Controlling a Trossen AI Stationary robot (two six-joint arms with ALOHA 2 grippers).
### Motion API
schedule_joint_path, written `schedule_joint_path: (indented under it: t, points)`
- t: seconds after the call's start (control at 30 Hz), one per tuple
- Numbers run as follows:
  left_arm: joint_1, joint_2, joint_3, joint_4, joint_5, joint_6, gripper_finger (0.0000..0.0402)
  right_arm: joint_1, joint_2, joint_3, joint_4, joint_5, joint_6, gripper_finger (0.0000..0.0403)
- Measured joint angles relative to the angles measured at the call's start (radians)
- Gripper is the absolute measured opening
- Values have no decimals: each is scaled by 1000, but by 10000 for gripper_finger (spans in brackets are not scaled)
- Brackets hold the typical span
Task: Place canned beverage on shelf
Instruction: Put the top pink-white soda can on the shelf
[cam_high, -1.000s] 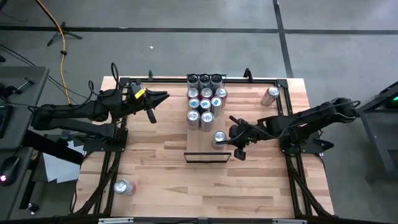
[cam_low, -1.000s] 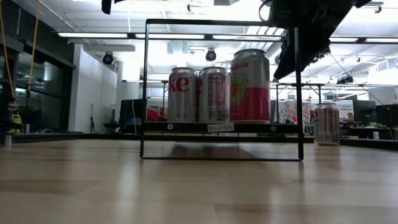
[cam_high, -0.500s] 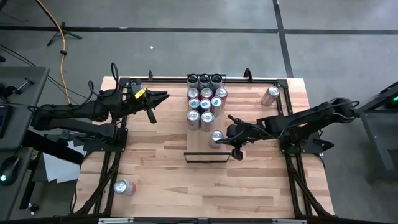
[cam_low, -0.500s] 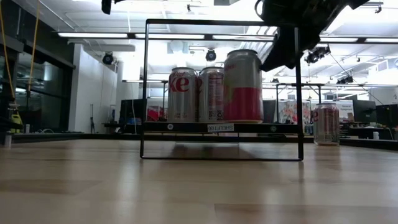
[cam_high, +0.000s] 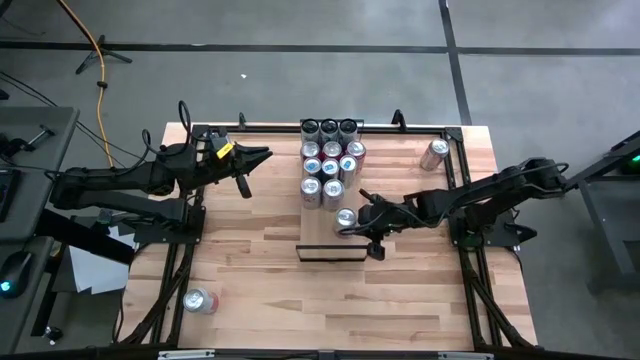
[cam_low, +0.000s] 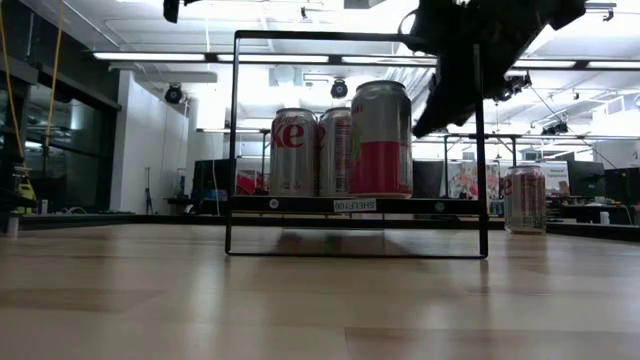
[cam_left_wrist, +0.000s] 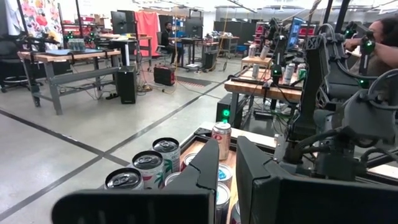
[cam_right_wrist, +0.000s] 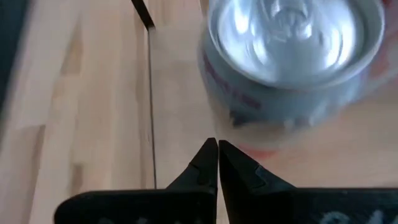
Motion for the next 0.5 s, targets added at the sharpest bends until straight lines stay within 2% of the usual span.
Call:
schedule_joint_path:
  t: [0.2, 0.5]
  points:
    - [0, 0, 0, 1, 0, 0, 3, -1, -4, 7, -75, 101, 17, 0]
    - [0, 0, 0, 1, 0, 0, 3, -11, -4, 10, 3, 106, -32, 0]
